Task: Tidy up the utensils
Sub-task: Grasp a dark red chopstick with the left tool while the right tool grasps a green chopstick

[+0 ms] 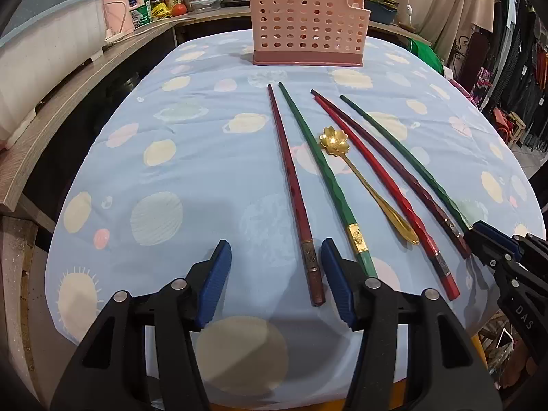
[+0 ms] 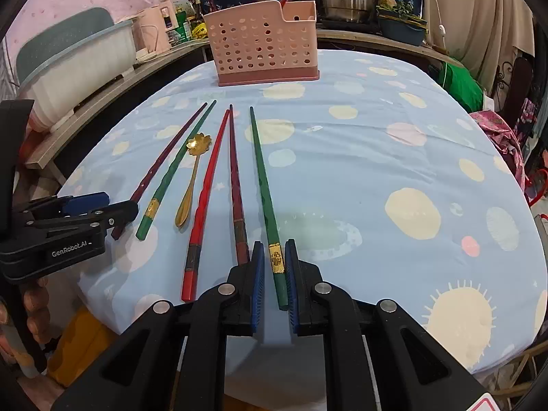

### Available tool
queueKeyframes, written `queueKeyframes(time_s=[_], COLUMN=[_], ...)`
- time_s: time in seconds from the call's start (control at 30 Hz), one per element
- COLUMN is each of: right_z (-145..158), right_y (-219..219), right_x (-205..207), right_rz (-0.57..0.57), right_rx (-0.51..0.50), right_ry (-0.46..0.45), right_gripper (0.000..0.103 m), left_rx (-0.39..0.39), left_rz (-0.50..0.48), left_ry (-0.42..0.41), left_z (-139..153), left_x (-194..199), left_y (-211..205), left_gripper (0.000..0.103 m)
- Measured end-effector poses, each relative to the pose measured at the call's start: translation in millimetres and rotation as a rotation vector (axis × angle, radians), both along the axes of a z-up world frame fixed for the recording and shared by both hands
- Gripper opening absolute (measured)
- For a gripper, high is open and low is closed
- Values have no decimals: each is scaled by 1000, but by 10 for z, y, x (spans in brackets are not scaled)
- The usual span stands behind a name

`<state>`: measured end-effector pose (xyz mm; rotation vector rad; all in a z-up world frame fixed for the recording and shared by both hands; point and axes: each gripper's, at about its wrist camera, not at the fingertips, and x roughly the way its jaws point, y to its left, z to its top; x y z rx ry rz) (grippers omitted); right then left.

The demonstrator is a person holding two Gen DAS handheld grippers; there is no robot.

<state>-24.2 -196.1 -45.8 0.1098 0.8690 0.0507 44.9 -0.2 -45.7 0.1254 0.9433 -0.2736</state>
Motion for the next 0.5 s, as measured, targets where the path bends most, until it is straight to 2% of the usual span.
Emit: queueKeyframes(time_s=[0.1,0.2,0.27,0.37,0.5], right_z=[-1,-4,-7,-5,3], right_y=[1,-2,-10,-14,-22], right_x=[8,8,9,9,10], right_rz=[-1,-5,-8,-10,-8], right_rx=[1,2,4,7,9], right_ry=[-2,-3,-3,-2,1], right_gripper=[12,10,9,9,8], left_rx=[4,3,3,4,-2], left_rz=[0,-8,-13,-20,-25], left_ry=[-3,-6,-7,-6,4], left_z=[5,10,12,15,21], left_x=[-2,-8,-10,-11,-3], left_y=[-5,-12,-13,-15,-5], left_gripper=[45,30,23,7,7])
